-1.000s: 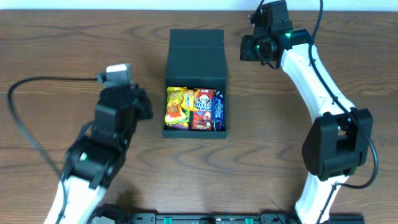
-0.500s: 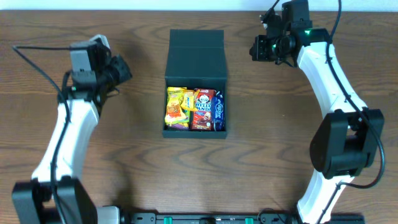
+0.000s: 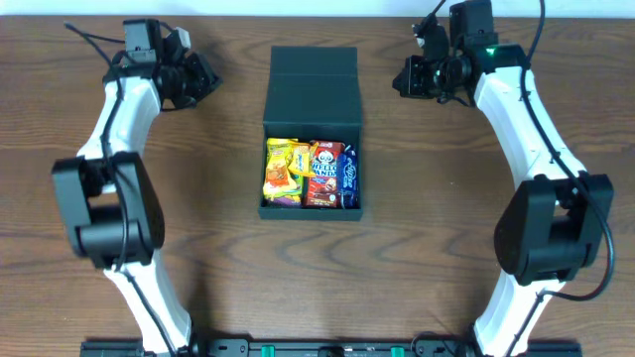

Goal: Pack container
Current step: 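Move both grippers to the far edge of the open box lid, then grip the lid edges with both grippers and swing it forward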

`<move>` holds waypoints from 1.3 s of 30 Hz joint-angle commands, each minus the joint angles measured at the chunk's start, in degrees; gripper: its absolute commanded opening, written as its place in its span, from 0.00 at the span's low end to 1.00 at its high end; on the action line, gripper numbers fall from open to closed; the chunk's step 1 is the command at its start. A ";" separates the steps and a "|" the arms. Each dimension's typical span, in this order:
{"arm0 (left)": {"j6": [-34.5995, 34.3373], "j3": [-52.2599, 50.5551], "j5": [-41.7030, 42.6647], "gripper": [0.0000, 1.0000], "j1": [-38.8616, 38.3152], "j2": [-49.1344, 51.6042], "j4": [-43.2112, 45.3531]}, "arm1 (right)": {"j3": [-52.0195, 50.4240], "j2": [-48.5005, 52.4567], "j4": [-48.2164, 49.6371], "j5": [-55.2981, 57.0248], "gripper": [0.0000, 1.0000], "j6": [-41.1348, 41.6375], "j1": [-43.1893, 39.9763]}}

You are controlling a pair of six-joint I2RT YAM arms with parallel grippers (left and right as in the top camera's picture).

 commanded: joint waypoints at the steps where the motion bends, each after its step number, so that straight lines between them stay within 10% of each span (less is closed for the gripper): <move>1: 1.05 7.15 5.57 0.06 -0.42 5.88 -3.41 | -0.13 1.77 0.20 -0.81 0.01 3.17 0.42; 39: 5.62 15.67 7.19 0.06 -9.55 16.17 -16.46 | -0.15 19.71 17.35 -23.56 0.01 19.08 3.30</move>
